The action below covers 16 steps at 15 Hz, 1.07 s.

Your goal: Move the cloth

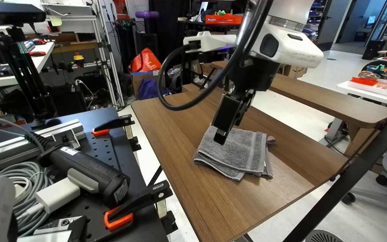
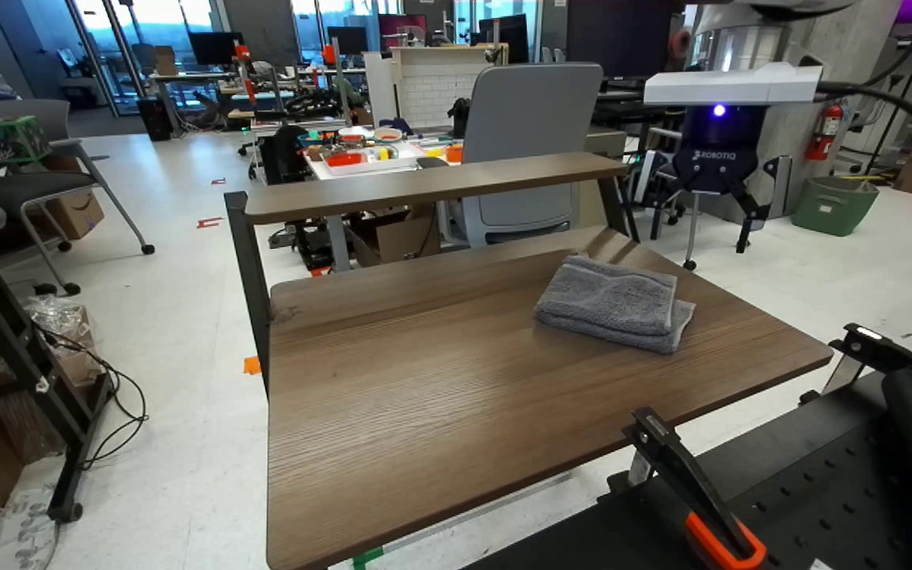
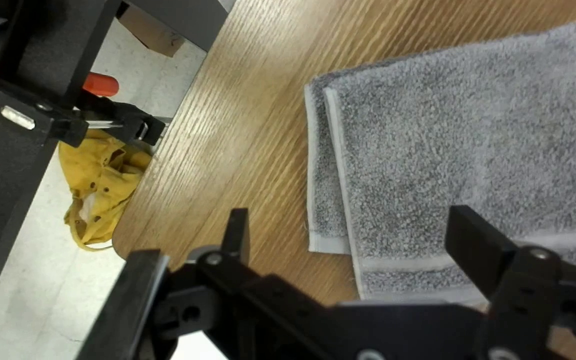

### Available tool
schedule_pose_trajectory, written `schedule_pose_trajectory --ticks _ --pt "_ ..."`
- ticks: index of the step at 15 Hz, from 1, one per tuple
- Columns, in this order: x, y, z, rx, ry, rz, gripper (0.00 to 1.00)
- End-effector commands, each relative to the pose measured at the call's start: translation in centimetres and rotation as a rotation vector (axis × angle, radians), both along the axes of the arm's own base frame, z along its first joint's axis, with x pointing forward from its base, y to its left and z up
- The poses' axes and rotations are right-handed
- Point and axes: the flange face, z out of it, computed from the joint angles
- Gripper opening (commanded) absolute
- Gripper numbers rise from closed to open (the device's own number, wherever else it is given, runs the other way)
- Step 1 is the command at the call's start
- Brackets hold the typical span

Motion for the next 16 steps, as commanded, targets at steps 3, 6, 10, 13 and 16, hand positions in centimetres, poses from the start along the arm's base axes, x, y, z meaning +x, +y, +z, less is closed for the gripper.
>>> schedule_pose_trajectory --ticks 3,6,10,13,16 --pt "1.8 2.0 -2.6 -0.154 -0.062 -0.167 1.00" --pt "2.7 4.5 -4.3 -0.210 -0.099 -0.194 1.00" --pt "3.5 6.4 -6.5 -0.249 -0.139 -0.206 1.00" --pt "3.8 6.5 -8.1 -0.250 -0.166 -0.211 1.00" --pt "4.3 6.9 -9.6 -0.243 -0.193 -0.214 1.00"
